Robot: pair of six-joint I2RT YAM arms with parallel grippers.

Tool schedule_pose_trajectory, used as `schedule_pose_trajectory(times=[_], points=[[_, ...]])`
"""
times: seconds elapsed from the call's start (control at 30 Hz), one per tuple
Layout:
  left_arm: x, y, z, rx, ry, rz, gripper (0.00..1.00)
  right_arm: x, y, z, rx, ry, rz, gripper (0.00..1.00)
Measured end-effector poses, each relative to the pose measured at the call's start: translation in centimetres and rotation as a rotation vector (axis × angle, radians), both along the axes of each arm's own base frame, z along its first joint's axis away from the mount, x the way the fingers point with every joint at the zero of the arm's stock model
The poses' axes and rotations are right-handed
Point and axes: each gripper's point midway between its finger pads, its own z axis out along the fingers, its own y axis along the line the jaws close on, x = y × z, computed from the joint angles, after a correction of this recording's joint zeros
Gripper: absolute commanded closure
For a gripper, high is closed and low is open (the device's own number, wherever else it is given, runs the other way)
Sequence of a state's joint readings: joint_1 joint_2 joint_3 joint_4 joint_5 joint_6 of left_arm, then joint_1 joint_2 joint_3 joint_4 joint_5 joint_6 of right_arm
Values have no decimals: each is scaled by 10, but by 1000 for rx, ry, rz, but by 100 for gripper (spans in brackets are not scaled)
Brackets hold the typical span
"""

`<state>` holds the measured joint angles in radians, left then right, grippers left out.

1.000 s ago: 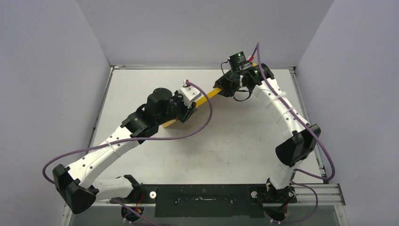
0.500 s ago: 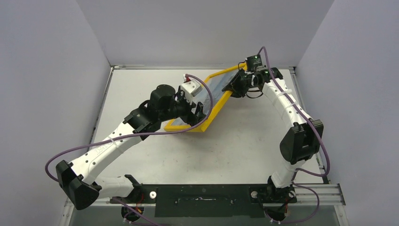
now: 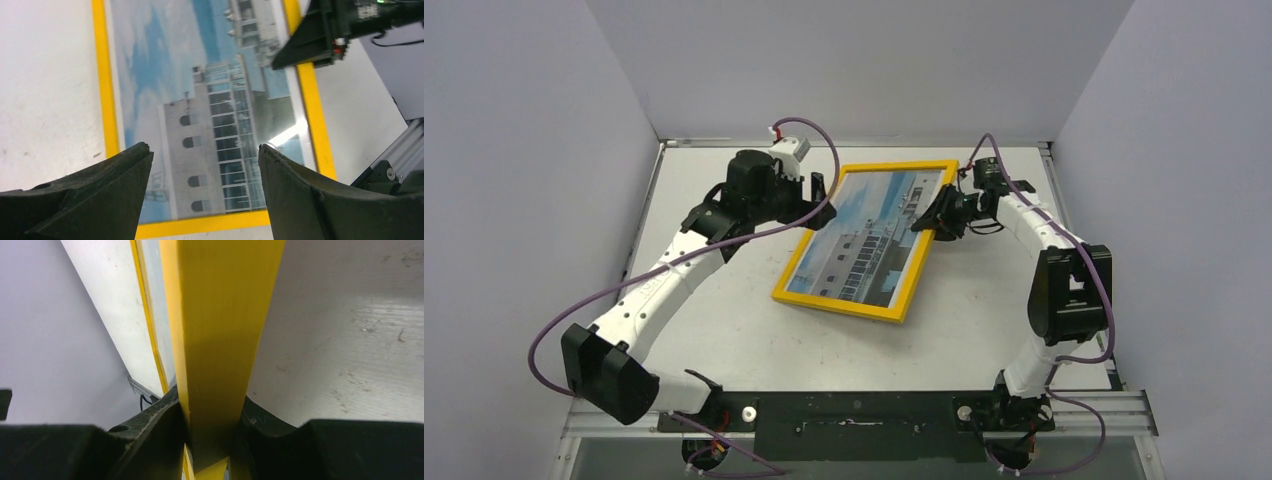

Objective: Put the photo into the frame

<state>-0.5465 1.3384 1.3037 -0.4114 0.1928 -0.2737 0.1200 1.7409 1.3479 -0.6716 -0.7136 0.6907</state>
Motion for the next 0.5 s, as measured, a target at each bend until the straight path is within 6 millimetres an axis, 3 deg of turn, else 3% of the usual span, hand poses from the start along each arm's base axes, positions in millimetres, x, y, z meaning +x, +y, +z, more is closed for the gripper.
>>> schedule_pose_trajectory(times=[0.17, 0.5], points=[[11, 35, -40, 56, 161, 108, 24, -5, -8, -15, 16, -8, 21, 84], [-10, 74, -111, 134, 415, 214, 24, -4, -9, -48, 55, -34, -7, 86]])
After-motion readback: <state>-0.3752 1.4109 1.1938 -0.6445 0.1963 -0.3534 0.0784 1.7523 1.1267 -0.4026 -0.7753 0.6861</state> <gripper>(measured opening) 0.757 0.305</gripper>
